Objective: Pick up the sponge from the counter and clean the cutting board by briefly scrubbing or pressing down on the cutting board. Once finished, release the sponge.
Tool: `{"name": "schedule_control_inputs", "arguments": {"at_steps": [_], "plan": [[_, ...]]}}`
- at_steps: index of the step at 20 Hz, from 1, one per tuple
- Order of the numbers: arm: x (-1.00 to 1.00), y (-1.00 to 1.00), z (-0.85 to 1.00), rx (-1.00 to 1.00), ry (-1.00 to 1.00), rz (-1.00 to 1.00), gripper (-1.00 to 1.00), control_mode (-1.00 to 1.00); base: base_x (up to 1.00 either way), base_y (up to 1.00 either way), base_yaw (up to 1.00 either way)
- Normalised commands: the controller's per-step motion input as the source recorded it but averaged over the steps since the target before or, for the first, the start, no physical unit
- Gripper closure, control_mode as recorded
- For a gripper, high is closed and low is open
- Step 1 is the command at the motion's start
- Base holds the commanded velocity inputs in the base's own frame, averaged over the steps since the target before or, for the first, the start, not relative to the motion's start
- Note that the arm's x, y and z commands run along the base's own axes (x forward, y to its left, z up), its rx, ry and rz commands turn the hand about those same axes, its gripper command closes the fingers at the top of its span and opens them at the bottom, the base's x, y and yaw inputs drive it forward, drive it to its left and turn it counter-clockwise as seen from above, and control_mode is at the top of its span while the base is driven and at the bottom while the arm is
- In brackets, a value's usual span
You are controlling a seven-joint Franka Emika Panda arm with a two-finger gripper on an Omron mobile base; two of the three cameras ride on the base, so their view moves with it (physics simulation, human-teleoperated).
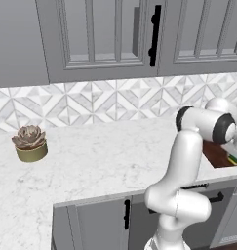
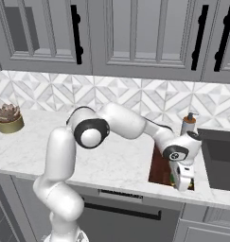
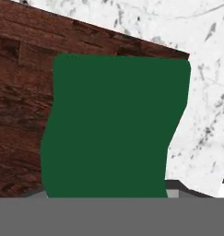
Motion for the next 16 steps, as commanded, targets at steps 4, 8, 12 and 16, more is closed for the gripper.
{"name": "schedule_control_inputs", "arguments": {"at_steps": [4, 8, 12, 16], "plan": [[0.27, 1.00, 0.07, -0.04, -0.02, -0.11, 1.00, -1.00, 0.00, 0.00, 0.00], [0.61, 0.80, 0.25, -0.03, 0.03, -0.17, 1.00, -1.00, 0.00, 0.00, 0.00], [0.38, 0.14, -0.41, -0.01, 0.03, -0.01, 1.00, -1.00, 0.00, 0.00, 0.00], [0.27, -0.19, -0.42, 0.00, 0.00, 0.00, 1.00, -1.00, 0.00, 0.00, 0.00]]}}
